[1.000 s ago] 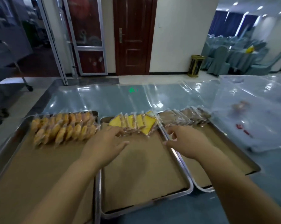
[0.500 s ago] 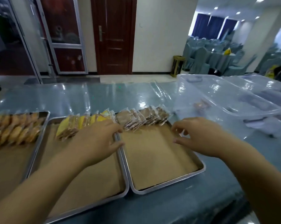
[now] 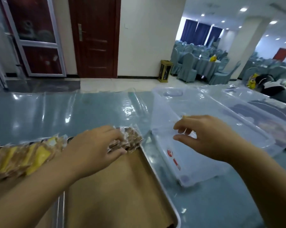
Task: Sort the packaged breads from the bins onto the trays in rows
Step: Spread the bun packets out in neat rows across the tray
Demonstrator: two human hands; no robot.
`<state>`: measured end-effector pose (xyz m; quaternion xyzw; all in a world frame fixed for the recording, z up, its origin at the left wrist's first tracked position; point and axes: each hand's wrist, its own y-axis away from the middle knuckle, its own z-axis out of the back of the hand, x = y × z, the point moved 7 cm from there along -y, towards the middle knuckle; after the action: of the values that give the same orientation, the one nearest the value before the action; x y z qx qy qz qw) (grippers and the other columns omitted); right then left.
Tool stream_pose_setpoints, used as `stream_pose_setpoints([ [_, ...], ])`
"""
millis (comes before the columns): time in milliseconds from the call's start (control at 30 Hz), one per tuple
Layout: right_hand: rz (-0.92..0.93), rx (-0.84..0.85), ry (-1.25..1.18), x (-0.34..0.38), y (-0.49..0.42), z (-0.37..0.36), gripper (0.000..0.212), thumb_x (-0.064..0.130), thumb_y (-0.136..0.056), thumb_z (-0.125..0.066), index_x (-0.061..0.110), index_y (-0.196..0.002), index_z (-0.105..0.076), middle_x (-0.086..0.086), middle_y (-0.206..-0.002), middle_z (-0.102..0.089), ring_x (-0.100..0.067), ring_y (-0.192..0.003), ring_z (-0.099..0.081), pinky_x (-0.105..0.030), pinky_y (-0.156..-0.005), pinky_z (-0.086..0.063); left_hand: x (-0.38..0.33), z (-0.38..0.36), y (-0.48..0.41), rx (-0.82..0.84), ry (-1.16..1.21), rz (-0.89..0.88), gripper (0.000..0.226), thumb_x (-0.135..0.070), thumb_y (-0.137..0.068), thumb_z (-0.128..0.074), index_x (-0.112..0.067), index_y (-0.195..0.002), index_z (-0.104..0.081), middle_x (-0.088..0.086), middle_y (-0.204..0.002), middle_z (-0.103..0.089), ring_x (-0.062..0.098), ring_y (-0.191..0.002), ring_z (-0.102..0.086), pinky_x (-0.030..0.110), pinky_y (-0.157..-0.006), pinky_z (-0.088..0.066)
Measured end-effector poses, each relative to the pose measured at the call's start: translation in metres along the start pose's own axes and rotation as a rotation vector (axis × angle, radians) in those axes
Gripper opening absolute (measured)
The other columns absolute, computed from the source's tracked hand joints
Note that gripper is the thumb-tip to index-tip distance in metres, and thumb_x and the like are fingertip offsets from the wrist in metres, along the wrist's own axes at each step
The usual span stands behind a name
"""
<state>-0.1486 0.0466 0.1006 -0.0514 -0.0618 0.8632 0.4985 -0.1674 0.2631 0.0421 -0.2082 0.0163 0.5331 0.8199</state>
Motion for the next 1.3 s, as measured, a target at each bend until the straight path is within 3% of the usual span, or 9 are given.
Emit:
stream_pose_setpoints([
  [100, -0.018, -0.006, -0.009, -0.041, -0.011, -0.001, 0.031, 0.050, -0.086, -0.051, 0.033, -0.110, -0.060, 0.015, -0.099, -0.063, -0.005, -0.083, -0.057, -0.024, -0.073, -0.048, -0.022, -0.008, -0.043, -0.002, 0.042, -0.042, 0.028, -0.055, -0.080, -0.055, -0.037, -0.101, -0.059, -0.022, -0.095, -0.054, 0.002, -0.087, -0.054, 0.025, -0.072, -0.047],
  [333, -0.033, 0.031, 0.005, -0.139, -0.022, -0.015, 0.033, 0.051, -0.084, -0.053, 0.033, -0.111, -0.061, 0.013, -0.099, -0.065, -0.006, -0.082, -0.056, -0.027, -0.072, -0.050, -0.077, -0.026, -0.117, -0.035, 0.072, -0.086, 0.024, -0.048, -0.081, -0.060, -0.033, -0.099, -0.063, -0.018, -0.097, -0.060, 0.006, -0.086, -0.057, 0.031, -0.068, -0.049],
  [600, 0.068, 0.239, 0.014, -0.259, -0.044, -0.048, 0.035, 0.058, -0.083, -0.051, 0.037, -0.110, -0.057, 0.015, -0.100, -0.060, -0.006, -0.089, -0.055, -0.028, -0.075, -0.050, -0.142, -0.058, -0.193, -0.076, -0.021, 0.007, 0.030, -0.050, -0.080, -0.057, -0.030, -0.100, -0.064, -0.021, -0.093, -0.055, 0.001, -0.082, -0.052, 0.012, -0.065, -0.036],
  [733, 0.045, 0.439, 0.032, -0.311, -0.071, -0.087, 0.041, 0.052, -0.082, -0.061, 0.032, -0.116, -0.054, 0.005, -0.108, -0.060, -0.016, -0.093, -0.053, -0.032, -0.079, -0.046, -0.168, -0.094, -0.247, 0.060, -0.067, 0.093, 0.036, -0.061, -0.079, -0.048, -0.037, -0.105, -0.056, -0.021, -0.100, -0.054, 0.001, -0.087, -0.051, 0.021, -0.067, -0.040],
  [800, 0.034, 0.503, 0.060, -0.328, -0.090, -0.107, 0.045, 0.049, -0.081, -0.064, 0.026, -0.118, -0.055, -0.001, -0.110, -0.060, -0.020, -0.093, -0.053, -0.032, -0.077, -0.044, -0.168, -0.123, -0.276, 0.205, -0.135, 0.161, 0.038, -0.062, -0.080, -0.051, -0.039, -0.110, -0.052, -0.016, -0.107, -0.055, 0.006, -0.091, -0.051, 0.026, -0.068, -0.040],
  [967, -0.012, 0.499, 0.075, -0.352, -0.141, -0.150, 0.041, 0.033, -0.082, -0.067, 0.011, -0.115, -0.056, -0.010, -0.112, -0.061, -0.024, -0.090, -0.054, -0.030, -0.071, -0.041, -0.149, -0.198, -0.342, 0.563, -0.278, 0.317, 0.052, -0.052, -0.080, -0.064, -0.026, -0.122, -0.048, -0.001, -0.121, -0.055, 0.022, -0.107, -0.052, 0.030, -0.071, -0.035],
  [1133, -0.105, 0.427, 0.055, -0.373, -0.178, -0.199, 0.037, 0.019, -0.086, -0.058, 0.009, -0.121, -0.047, -0.015, -0.121, -0.052, -0.033, -0.110, -0.052, -0.036, -0.083, -0.043, -0.114, -0.265, -0.390, 0.636, -0.272, 0.425, 0.058, -0.034, -0.079, -0.071, -0.020, -0.128, -0.044, 0.005, -0.125, -0.054, 0.027, -0.109, -0.053, 0.038, -0.083, -0.043],
  [1300, -0.131, 0.429, 0.023, -0.370, -0.186, -0.247, 0.069, 0.024, -0.081, -0.068, 0.014, -0.136, -0.029, -0.015, -0.134, -0.031, -0.034, -0.124, -0.033, -0.043, -0.095, -0.041, -0.092, -0.337, -0.392, 0.645, -0.180, 0.468, 0.089, -0.031, -0.068, -0.080, -0.026, -0.139, -0.026, 0.009, -0.135, -0.036, 0.035, -0.118, -0.047, 0.045, -0.093, -0.045],
])
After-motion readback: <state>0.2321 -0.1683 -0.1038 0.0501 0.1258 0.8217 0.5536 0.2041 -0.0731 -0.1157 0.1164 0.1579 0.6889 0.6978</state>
